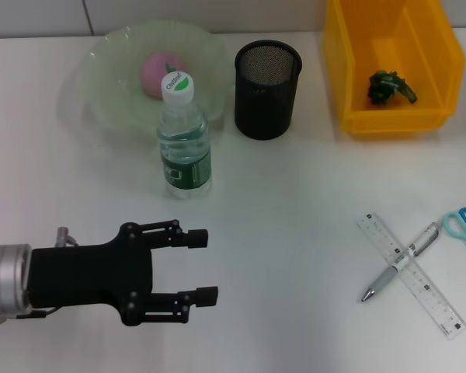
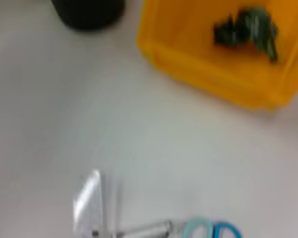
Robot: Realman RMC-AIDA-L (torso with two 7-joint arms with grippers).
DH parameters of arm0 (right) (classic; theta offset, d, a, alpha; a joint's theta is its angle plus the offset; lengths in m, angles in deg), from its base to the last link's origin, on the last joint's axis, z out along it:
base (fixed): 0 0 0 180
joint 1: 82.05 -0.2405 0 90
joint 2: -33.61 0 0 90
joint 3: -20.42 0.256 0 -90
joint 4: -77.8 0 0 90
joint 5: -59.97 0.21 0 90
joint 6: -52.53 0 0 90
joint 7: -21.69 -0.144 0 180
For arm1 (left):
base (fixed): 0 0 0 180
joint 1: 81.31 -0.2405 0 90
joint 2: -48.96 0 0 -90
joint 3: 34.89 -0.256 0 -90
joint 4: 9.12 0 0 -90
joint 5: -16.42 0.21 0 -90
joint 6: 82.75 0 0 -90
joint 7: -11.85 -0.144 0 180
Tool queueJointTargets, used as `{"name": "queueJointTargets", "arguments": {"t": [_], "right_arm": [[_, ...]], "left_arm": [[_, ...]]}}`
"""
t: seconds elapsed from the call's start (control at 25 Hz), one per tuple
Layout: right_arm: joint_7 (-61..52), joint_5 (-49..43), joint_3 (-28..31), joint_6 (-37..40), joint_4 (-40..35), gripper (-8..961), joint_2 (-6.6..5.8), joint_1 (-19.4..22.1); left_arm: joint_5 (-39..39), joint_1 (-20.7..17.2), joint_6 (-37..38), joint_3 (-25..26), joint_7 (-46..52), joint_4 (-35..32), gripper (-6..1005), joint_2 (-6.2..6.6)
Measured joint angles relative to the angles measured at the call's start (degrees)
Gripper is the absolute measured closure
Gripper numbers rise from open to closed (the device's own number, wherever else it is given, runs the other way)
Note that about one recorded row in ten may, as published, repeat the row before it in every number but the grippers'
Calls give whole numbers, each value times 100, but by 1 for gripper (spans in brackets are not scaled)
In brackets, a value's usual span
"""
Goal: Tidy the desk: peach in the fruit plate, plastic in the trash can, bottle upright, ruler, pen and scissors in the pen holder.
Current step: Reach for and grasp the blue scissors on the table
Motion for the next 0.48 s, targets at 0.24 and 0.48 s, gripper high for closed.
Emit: {"name": "queueJointTargets", "arguments": {"t": [0.24,0.48], "right_arm": [[-392,-189,-670,-430,472,197,26,364],[-465,-125,-726,-700,755,197,38,610]], "left_arm": [[49,83,-71,2,74,7,231,-23],[58,107,-178,80,81,8,231,-23]]}}
